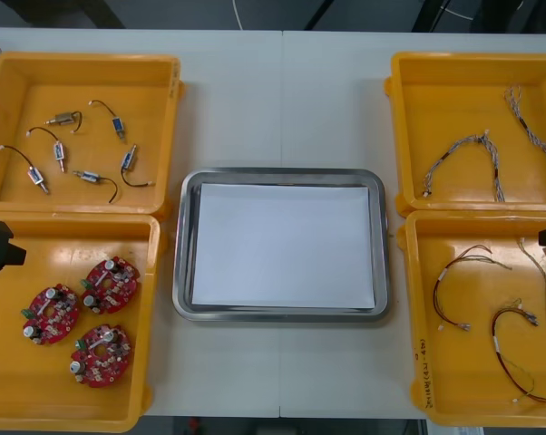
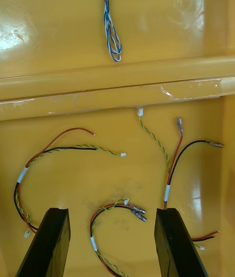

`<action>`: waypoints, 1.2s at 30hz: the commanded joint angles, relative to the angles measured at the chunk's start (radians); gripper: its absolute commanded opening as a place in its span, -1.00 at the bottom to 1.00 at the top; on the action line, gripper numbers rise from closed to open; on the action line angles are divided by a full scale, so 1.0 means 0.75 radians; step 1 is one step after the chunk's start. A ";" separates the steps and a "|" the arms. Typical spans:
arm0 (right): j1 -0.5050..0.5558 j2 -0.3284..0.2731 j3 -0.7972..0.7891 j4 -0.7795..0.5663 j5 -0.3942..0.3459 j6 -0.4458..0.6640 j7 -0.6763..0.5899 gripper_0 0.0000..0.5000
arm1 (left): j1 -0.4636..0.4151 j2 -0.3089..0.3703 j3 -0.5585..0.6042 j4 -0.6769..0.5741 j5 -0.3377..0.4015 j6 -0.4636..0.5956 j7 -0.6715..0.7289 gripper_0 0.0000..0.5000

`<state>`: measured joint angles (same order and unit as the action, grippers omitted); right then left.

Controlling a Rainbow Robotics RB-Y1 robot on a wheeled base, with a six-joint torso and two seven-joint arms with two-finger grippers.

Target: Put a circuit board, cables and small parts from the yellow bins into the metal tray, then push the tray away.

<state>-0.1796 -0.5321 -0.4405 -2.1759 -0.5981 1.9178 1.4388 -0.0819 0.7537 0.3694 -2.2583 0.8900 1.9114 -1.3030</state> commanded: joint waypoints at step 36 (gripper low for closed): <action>-0.010 -0.041 0.009 -0.011 0.002 0.003 -0.029 1.00 | -0.001 0.050 -0.014 -0.022 -0.009 0.004 -0.071 1.00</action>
<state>-0.1796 -0.5321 -0.4405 -2.1759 -0.5981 1.9178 1.4388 -0.0819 0.7537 0.3694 -2.2583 0.8900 1.9114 -1.3030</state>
